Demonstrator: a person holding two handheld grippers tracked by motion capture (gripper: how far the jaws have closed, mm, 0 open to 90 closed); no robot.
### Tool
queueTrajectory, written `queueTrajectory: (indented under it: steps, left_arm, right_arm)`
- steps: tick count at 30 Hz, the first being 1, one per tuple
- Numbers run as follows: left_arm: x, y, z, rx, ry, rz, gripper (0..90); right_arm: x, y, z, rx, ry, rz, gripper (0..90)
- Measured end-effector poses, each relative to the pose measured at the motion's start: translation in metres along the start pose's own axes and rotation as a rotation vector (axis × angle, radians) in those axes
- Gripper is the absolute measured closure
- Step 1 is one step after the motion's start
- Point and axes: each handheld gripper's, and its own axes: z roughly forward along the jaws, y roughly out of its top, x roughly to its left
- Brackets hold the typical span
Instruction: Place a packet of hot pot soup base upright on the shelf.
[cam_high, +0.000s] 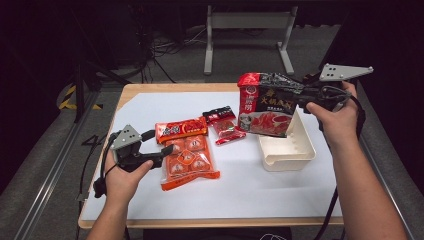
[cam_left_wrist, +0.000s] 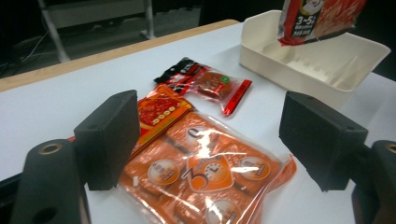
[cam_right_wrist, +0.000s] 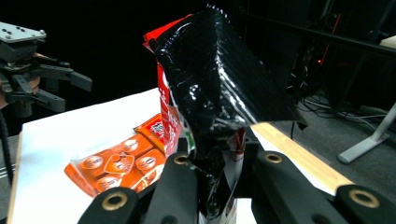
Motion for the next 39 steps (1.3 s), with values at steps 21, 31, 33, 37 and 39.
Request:
queueTrajectory:
  steps: [21,31,33,37,39]
  left_arm:
    - [0.02,-0.01,-0.009,-0.013,0.053,-0.059,18.5]
    - [0.021,-0.011,-0.009,-0.012,0.053,-0.062,18.1]
    - [0.022,-0.012,-0.01,-0.012,0.056,-0.064,18.0]
    - [0.023,-0.012,-0.01,-0.012,0.053,-0.07,18.0]
    - [0.023,-0.013,-0.009,-0.011,0.054,-0.073,18.0]
  right_arm:
    - [-0.047,0.001,0.0,0.013,-0.083,-0.063,83.0]
    - [-0.066,-0.007,-0.004,0.023,-0.131,-0.066,82.9]
    - [-0.071,-0.012,-0.003,0.024,-0.142,-0.06,82.9]
    - [-0.076,-0.015,-0.003,0.031,-0.154,-0.06,82.9]
    - [-0.082,-0.017,-0.005,0.019,-0.17,-0.058,82.9]
